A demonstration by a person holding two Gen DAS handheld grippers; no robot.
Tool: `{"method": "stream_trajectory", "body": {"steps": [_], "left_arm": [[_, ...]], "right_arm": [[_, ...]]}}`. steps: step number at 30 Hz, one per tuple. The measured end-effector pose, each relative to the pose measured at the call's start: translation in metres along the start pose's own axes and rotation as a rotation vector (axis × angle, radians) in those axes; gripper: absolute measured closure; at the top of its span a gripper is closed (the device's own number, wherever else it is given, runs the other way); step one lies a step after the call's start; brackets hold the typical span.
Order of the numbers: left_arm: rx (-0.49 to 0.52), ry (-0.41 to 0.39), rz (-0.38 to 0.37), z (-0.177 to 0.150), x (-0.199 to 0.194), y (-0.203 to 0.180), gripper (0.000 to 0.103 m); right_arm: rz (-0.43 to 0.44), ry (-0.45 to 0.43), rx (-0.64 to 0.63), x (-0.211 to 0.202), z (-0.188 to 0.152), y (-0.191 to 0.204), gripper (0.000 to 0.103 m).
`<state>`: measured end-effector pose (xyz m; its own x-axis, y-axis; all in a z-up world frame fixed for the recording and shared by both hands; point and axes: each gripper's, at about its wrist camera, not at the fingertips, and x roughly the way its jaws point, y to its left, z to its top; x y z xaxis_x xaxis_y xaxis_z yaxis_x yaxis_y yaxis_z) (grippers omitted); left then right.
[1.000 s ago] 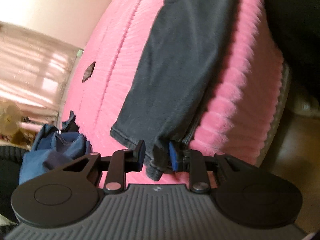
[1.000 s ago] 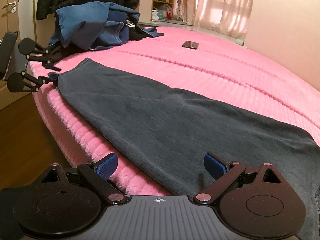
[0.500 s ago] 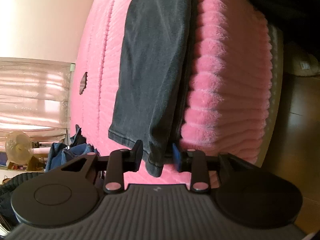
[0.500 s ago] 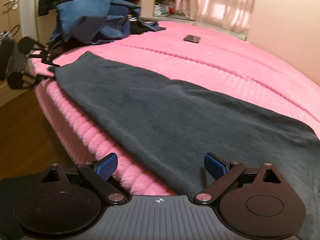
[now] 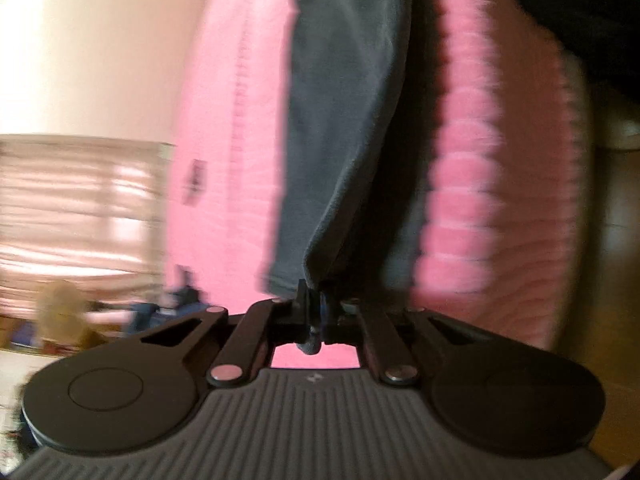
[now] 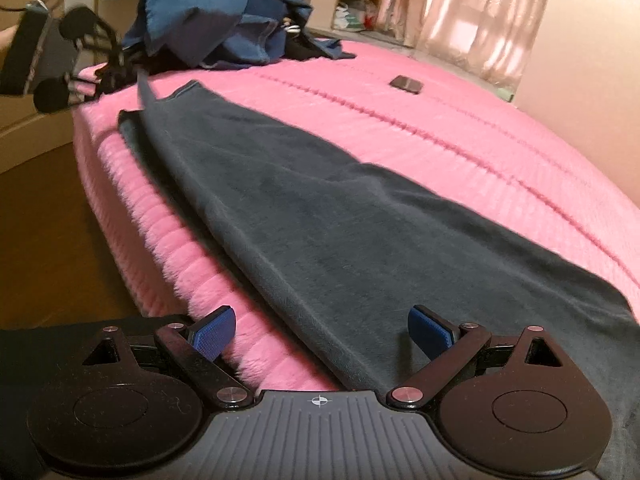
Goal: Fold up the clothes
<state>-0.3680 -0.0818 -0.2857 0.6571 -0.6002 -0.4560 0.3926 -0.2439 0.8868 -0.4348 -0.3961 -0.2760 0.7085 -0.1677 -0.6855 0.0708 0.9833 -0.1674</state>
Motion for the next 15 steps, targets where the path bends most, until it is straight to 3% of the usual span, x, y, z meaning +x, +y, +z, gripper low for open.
{"method": "stream_trajectory", "body": {"steps": [3,7,15], "left_arm": [[-0.105,-0.031,0.115,-0.001,-0.008,0.009,0.101],[-0.008,0.007,-0.051,-0.009,0.006,-0.036,0.100],[0.023,-0.003,-0.062,-0.019,0.001,-0.038,0.098]], "right_arm": [[-0.010,-0.005,0.028,0.000,-0.003,-0.006,0.008],[-0.007,0.016,0.054,0.006,-0.006,-0.010,0.008],[0.017,-0.007,0.085,-0.001,-0.001,-0.007,0.008]]}}
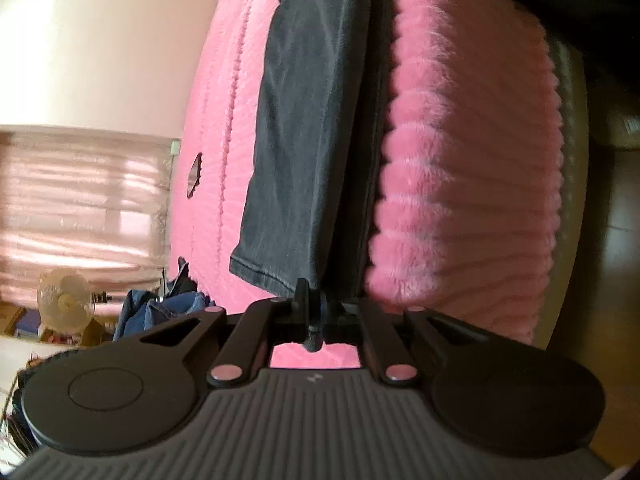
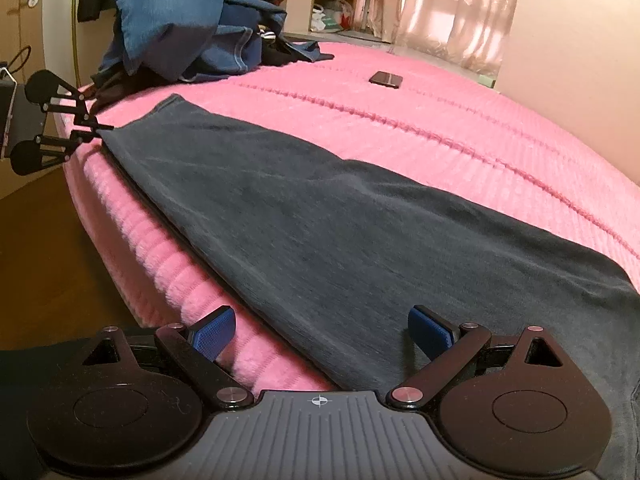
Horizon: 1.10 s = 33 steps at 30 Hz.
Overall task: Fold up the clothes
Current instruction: 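Regrasp the strip end with the left gripper and fold it upward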
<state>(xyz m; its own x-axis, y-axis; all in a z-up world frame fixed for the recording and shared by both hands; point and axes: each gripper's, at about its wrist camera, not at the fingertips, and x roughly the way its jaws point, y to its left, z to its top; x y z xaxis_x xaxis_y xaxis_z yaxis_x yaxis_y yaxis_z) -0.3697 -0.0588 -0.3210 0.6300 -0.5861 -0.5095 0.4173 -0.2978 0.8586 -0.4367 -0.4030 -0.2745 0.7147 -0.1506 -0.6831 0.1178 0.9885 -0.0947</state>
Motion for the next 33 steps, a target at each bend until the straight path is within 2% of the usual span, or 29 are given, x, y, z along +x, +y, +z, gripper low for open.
{"method": "stream_trajectory", "body": {"steps": [2,4,6,7,9,10,11,16,18,21,24,26,33], "left_arm": [[0.009,0.001,0.002,-0.002,-0.002,0.001,0.095],[0.012,0.040,0.008,-0.005,-0.001,0.001,0.095],[0.001,0.093,0.003,-0.012,-0.001,0.001,0.087],[-0.029,0.132,0.003,-0.018,-0.001,0.003,0.087],[-0.232,0.199,-0.004,-0.028,-0.002,0.019,0.087],[-0.454,0.218,-0.036,-0.036,-0.006,0.036,0.086],[-0.739,0.219,-0.085,-0.048,-0.010,0.055,0.086],[-1.818,-0.007,-0.367,-0.105,-0.020,0.077,0.082],[-2.011,-0.073,-0.426,-0.108,-0.013,0.071,0.079],[-2.220,-0.090,-0.505,-0.111,0.010,0.061,0.079],[-2.372,-0.003,-0.562,-0.121,0.033,0.051,0.077],[-2.474,-0.006,-0.589,-0.125,0.038,0.040,0.076],[-2.642,-0.005,-0.585,-0.128,0.061,0.034,0.075]], "right_arm": [[0.011,-0.007,-0.010,-0.002,0.000,0.007,0.008],[0.023,-0.015,-0.020,-0.005,0.001,0.012,0.008],[0.032,-0.022,-0.024,-0.006,0.003,0.015,0.007],[0.036,-0.027,-0.022,-0.007,0.003,0.016,0.008],[0.047,-0.035,-0.015,-0.007,0.006,0.018,0.007],[0.050,-0.038,-0.011,-0.006,0.007,0.019,0.007],[0.053,-0.040,-0.009,-0.005,0.008,0.020,0.008],[0.071,-0.043,-0.016,-0.002,0.012,0.029,0.007],[0.073,-0.042,-0.029,-0.002,0.013,0.031,0.007],[0.056,-0.043,-0.025,-0.003,0.014,0.028,0.007],[0.032,-0.049,-0.003,-0.006,0.013,0.020,0.007],[0.013,-0.058,0.019,-0.008,0.014,0.014,0.007],[-0.023,-0.096,0.066,-0.008,0.021,0.003,0.007]]}}
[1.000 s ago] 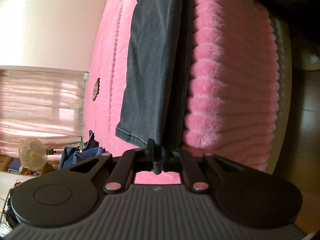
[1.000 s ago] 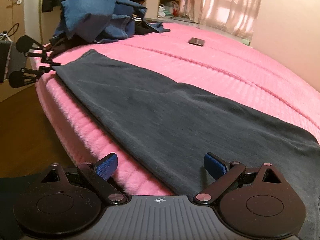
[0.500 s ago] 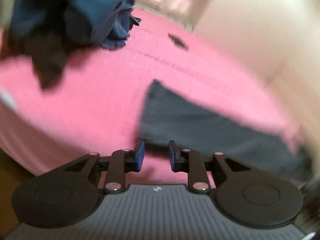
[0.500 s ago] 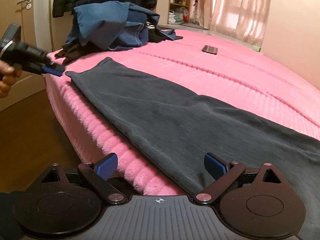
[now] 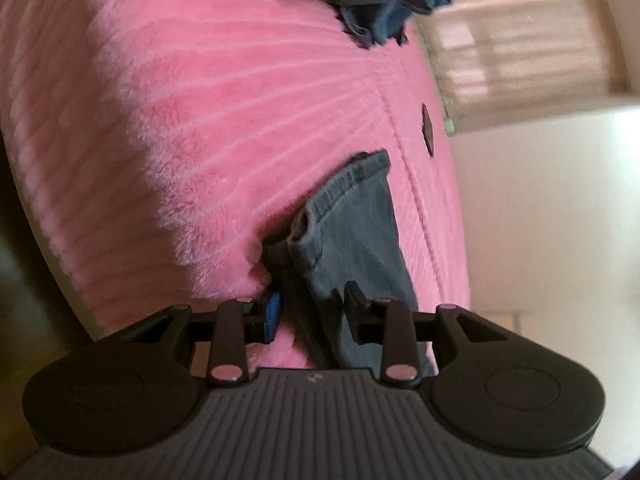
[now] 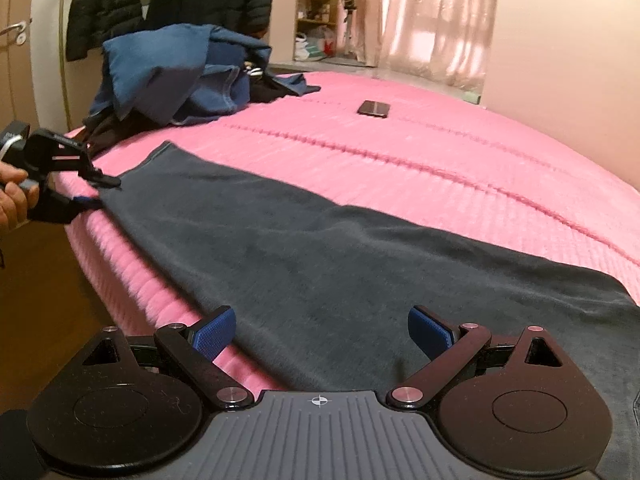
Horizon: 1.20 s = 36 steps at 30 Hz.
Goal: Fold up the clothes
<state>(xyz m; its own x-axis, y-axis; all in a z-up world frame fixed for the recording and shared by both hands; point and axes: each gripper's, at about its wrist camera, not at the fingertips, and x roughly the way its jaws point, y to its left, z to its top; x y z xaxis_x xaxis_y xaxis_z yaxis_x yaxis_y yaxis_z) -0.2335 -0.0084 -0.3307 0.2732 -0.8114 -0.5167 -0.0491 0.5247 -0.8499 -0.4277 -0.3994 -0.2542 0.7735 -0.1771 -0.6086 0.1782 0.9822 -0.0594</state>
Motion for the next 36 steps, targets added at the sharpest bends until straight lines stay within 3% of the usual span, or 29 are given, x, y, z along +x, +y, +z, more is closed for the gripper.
{"method": "stream_trajectory", "body": {"steps": [2,3,6,9,14,18,21,23,25,27,28,29,31,34,36], "left_arm": [[0.015,-0.016,-0.001,0.000,0.002,-0.003,0.080],[0.030,-0.025,0.000,-0.004,-0.001,-0.004,0.087],[0.098,-0.057,0.005,-0.014,-0.016,-0.007,0.092],[0.313,-0.120,0.005,-0.028,-0.029,-0.049,0.095],[0.805,-0.152,-0.053,-0.087,-0.037,-0.173,0.095],[1.117,-0.056,-0.158,-0.174,-0.015,-0.265,0.095],[1.319,0.016,-0.232,-0.256,0.011,-0.302,0.095],[1.442,0.096,-0.242,-0.316,0.038,-0.312,0.095],[1.581,0.182,-0.201,-0.382,0.074,-0.305,0.094],[1.698,0.307,-0.148,-0.436,0.102,-0.283,0.086],[1.741,0.374,-0.124,-0.453,0.111,-0.272,0.085],[1.769,0.397,-0.106,-0.463,0.115,-0.263,0.077],[1.783,0.391,-0.129,-0.464,0.105,-0.251,0.075],[1.662,0.446,-0.230,-0.437,0.083,-0.252,0.074],[1.606,0.426,-0.275,-0.415,0.065,-0.255,0.073]], "right_arm": [[-0.006,-0.016,0.001,-0.003,0.001,-0.001,0.007],[-0.012,-0.024,0.002,-0.006,0.001,-0.002,0.007],[-0.051,-0.042,0.030,-0.019,-0.005,-0.011,0.007],[-0.118,-0.052,0.098,-0.040,-0.020,-0.028,0.007],[-0.285,-0.072,0.265,-0.091,-0.060,-0.066,0.007],[-0.403,-0.096,0.411,-0.137,-0.096,-0.092,0.007],[-0.464,-0.113,0.481,-0.167,-0.119,-0.102,0.007],[-0.506,-0.122,0.520,-0.186,-0.136,-0.109,0.007],[-0.540,-0.121,0.560,-0.199,-0.150,-0.115,0.007],[-0.569,-0.117,0.597,-0.210,-0.162,-0.122,0.007],[-0.579,-0.117,0.610,-0.214,-0.165,-0.123,0.007],[-0.583,-0.122,0.619,-0.217,-0.167,-0.125,0.007],[-0.571,-0.136,0.622,-0.219,-0.168,-0.127,0.007],[-0.502,-0.155,0.599,-0.211,-0.155,-0.124,0.007],[-0.424,-0.184,0.588,-0.201,-0.141,-0.121,0.007]]}}
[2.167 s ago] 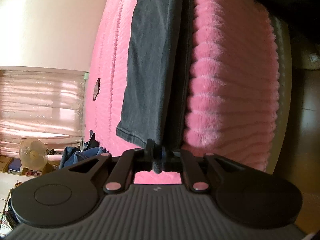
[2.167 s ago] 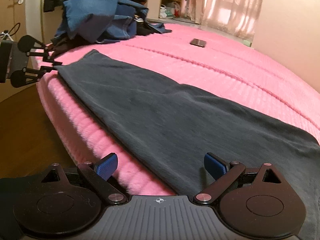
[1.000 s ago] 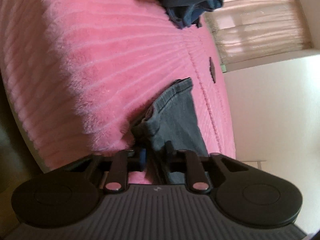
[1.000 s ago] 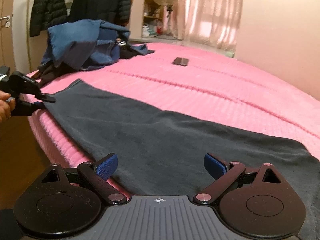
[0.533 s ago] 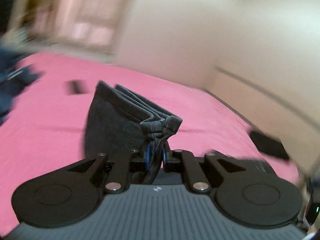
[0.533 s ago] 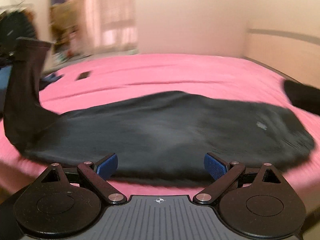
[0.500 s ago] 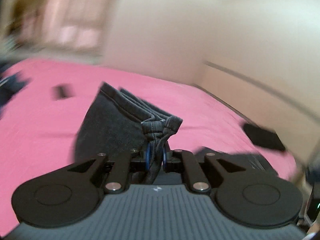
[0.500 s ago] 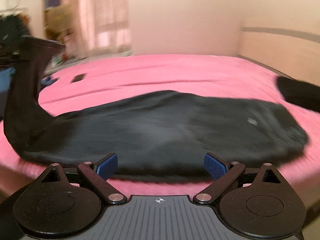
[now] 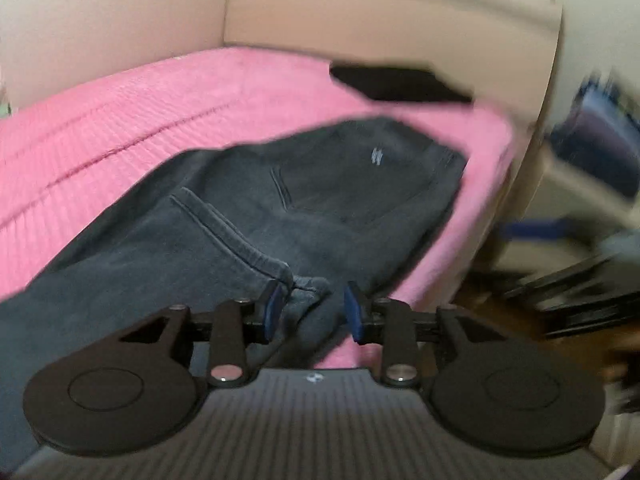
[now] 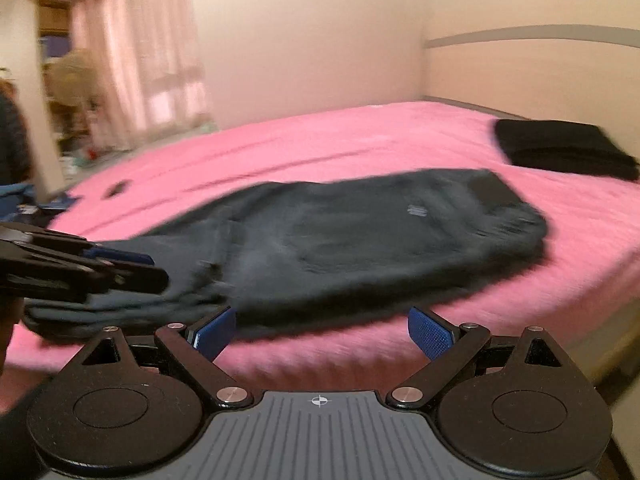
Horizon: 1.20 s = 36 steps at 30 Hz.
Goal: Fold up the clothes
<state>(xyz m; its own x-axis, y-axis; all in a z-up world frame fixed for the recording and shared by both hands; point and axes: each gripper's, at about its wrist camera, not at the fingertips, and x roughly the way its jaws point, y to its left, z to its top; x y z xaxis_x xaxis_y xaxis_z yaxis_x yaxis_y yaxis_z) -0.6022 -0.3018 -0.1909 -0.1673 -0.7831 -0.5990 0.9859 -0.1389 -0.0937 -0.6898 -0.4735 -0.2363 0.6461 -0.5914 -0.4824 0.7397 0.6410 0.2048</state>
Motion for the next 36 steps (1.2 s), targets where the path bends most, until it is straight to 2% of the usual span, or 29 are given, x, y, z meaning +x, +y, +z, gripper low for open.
{"method": "stream_trajectory", "body": {"steps": [2,6,8,11,12,13,16,21,23,26,28,30,33,34,36], "left_arm": [[-0.027,-0.049,0.040,-0.004,-0.032,0.015,0.071],[-0.109,-0.073,0.214,-0.025,-0.082,0.060,0.070],[-0.148,-0.054,0.293,-0.035,-0.092,0.084,0.070],[-0.116,-0.029,0.354,-0.047,-0.101,0.102,0.070],[-0.098,-0.020,0.358,-0.050,-0.103,0.104,0.070],[-0.080,-0.011,0.361,-0.053,-0.104,0.105,0.070],[-0.030,0.006,0.354,-0.066,-0.112,0.103,0.070],[0.013,0.063,0.333,-0.086,-0.097,0.102,0.070],[0.000,0.076,0.319,-0.092,-0.094,0.106,0.070],[-0.023,0.083,0.294,-0.095,-0.096,0.113,0.070],[-0.008,0.086,0.294,-0.092,-0.099,0.112,0.070],[0.012,0.077,0.301,-0.089,-0.103,0.109,0.071],[0.040,0.039,0.277,-0.083,-0.113,0.099,0.071],[0.050,0.032,0.267,-0.082,-0.115,0.097,0.070],[0.049,0.041,0.259,-0.082,-0.112,0.097,0.070]], "right_arm": [[0.083,-0.005,0.000,0.011,0.004,0.015,0.007],[0.216,-0.001,0.041,0.035,0.011,0.044,0.008],[0.231,0.001,0.047,0.048,0.015,0.053,0.008],[0.188,0.042,0.088,0.071,0.026,0.056,0.010],[0.165,0.066,0.123,0.075,0.029,0.052,0.023],[0.145,0.094,0.164,0.079,0.030,0.047,0.030],[0.101,0.163,0.273,0.089,0.032,0.034,0.030],[0.123,0.191,0.385,0.097,0.015,0.029,0.030],[0.135,0.172,0.434,0.101,0.013,0.028,0.030],[0.108,0.136,0.479,0.104,0.012,0.030,0.031],[0.101,0.121,0.511,0.100,0.012,0.026,0.085],[0.105,0.103,0.535,0.093,0.015,0.021,0.086],[0.077,0.070,0.489,0.076,0.017,0.017,0.086],[0.059,0.076,0.481,0.077,0.014,0.012,0.086],[0.059,0.140,0.483,0.088,0.006,0.002,0.086]]}}
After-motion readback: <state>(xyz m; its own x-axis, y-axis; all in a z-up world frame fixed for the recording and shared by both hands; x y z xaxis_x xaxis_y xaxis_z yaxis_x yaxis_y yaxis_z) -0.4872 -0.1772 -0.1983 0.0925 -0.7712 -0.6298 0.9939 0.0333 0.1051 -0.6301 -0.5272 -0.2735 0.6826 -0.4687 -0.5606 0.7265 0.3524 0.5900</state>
